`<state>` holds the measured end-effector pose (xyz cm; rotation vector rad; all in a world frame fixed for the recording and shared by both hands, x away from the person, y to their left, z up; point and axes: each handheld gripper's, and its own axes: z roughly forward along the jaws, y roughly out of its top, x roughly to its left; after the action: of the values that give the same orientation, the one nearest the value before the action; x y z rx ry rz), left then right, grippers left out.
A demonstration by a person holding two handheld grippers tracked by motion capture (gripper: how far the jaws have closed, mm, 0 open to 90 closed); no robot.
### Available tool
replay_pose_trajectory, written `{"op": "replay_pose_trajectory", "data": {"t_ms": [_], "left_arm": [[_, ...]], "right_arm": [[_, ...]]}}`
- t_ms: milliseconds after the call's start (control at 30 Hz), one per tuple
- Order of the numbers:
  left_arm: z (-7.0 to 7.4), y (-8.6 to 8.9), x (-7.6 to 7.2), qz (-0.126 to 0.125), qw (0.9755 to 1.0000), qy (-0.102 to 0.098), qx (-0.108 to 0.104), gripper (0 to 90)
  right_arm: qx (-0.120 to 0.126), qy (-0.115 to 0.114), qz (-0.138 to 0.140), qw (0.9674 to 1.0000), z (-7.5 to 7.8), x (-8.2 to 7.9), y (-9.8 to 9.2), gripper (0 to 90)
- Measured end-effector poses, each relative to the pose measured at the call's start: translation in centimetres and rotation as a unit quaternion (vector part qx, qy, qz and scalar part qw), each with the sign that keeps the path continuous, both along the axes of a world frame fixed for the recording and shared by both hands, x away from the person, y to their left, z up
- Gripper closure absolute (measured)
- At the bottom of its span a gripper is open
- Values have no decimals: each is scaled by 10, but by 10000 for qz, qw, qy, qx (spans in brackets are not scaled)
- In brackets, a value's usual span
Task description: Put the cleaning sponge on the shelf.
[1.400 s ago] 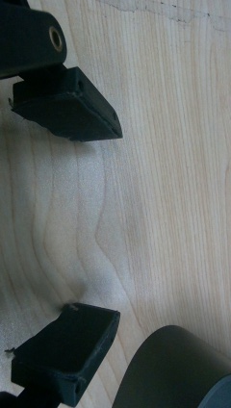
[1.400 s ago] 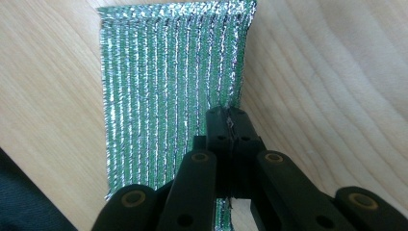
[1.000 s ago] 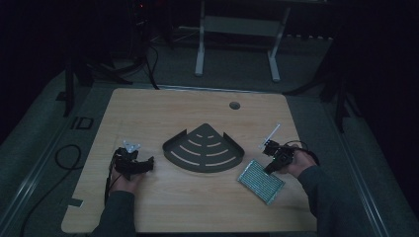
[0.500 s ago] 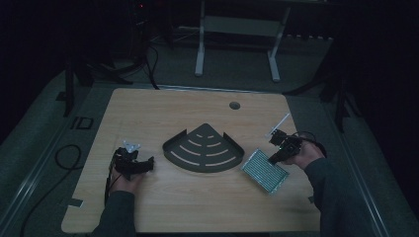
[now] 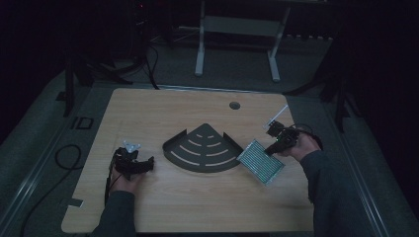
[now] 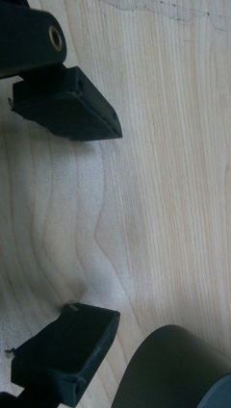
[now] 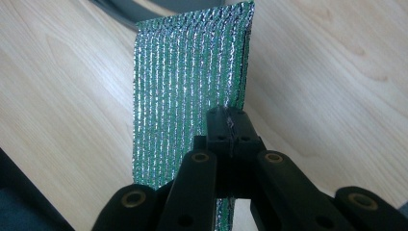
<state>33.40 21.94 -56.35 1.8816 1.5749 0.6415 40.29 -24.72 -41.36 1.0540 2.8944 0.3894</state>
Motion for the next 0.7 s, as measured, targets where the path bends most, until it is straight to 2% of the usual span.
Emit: {"op": "replay_pose_trajectory", "data": {"t_ms": [300, 700], "left_arm": [[0, 0, 0, 5, 10000, -4, -6, 136], [0, 0, 0, -11, 10000, 2, 9, 136]], "right_arm": [[40, -12, 29, 10000, 0, 10, 15, 896], [128, -39, 31, 9999, 1, 22, 25, 896]]}}
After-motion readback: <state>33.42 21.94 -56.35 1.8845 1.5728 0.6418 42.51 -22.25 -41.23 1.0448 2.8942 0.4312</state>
